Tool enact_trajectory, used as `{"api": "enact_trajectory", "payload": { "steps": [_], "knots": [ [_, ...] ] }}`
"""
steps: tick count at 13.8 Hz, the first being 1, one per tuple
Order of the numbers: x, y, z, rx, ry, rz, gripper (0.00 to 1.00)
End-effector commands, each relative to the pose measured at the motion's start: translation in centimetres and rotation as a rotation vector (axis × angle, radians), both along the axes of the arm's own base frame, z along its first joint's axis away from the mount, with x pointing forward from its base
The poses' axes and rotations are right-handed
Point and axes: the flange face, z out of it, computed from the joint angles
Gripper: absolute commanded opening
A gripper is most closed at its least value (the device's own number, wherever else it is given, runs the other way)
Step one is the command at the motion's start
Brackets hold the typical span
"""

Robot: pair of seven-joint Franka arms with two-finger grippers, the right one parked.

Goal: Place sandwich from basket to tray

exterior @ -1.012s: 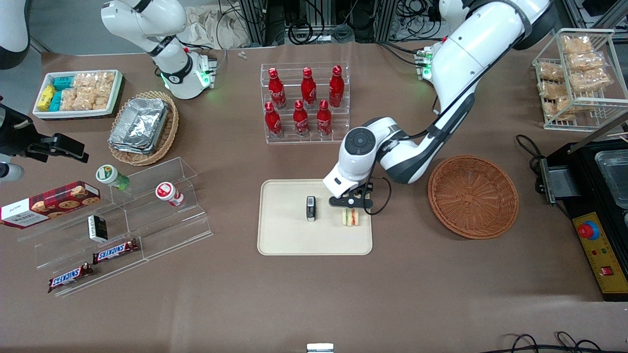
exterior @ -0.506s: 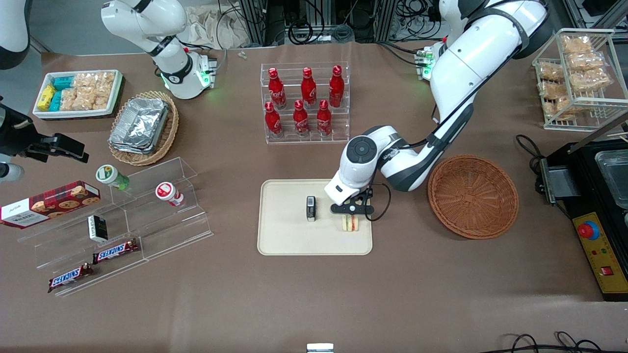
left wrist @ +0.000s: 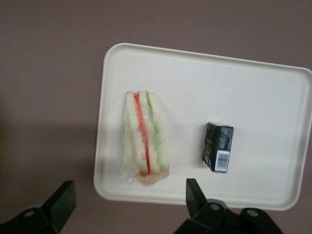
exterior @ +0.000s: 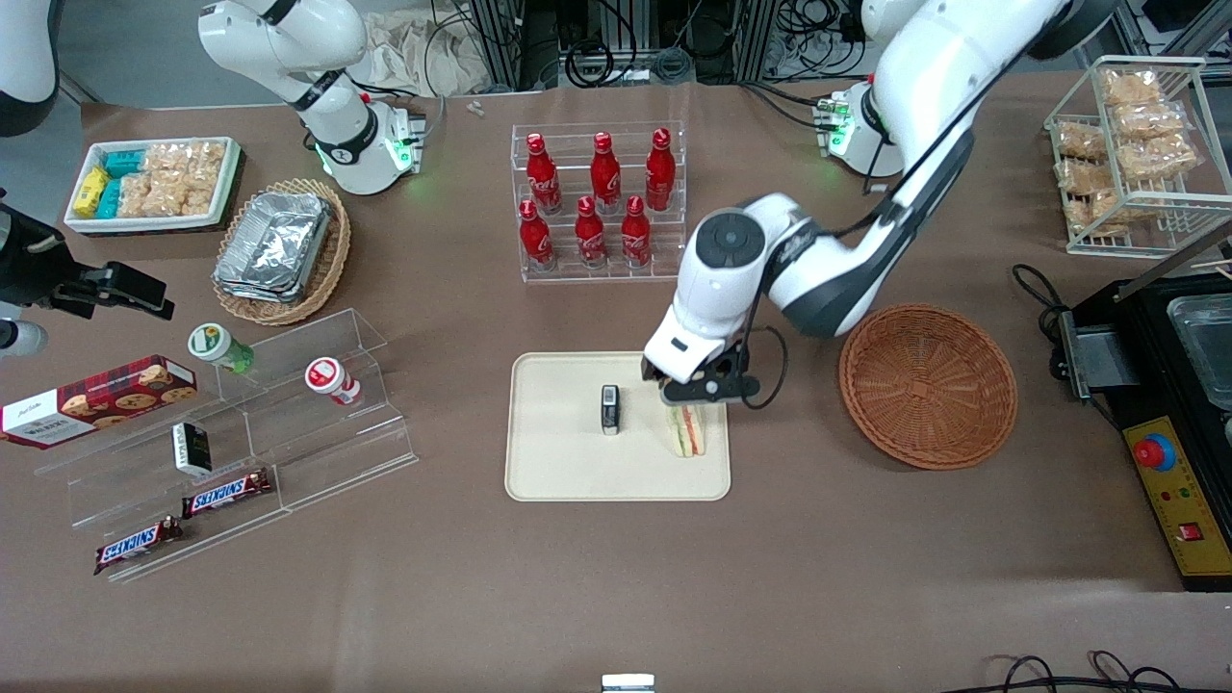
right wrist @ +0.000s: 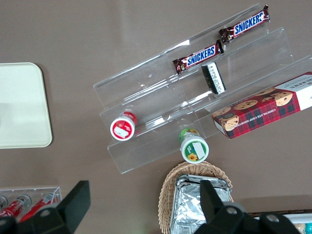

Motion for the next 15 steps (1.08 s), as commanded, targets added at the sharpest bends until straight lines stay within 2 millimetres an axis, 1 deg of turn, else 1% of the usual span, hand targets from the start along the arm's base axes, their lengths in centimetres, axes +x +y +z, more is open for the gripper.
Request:
{"api": "enact_trajectory", "payload": {
  "steps": [1,2,3,4,6,7,9,10,11,12,13,15],
  "knots": [
    [-3.2,1.7,6.6,0.062,0.010,0.064,1.00],
    [-3.9,2.4,8.8,0.071,0.016,0.051,1.00],
    [-4.2,3.7,11.0,0.062,0.033,0.026,1.00],
    [-3.2,6.9,13.2,0.052,0.052,0.014,1.00],
    [-2.5,13.5,17.4,0.012,0.102,-0.043,1.00],
    [-1.9,17.2,18.9,0.009,0.110,-0.053,1.00],
    [-1.8,23.5,21.7,0.001,0.111,-0.065,1.00],
    [-1.7,26.7,22.6,-0.003,0.111,-0.070,1.00],
    [-2.0,28.9,23.3,-0.003,0.120,-0.063,1.00],
    [-1.9,30.4,23.5,-0.002,0.126,-0.041,1.00],
    [-1.8,30.9,23.5,0.002,0.124,-0.029,1.00],
    [-0.8,30.9,23.8,-0.003,0.117,-0.031,1.00]
  ]
}}
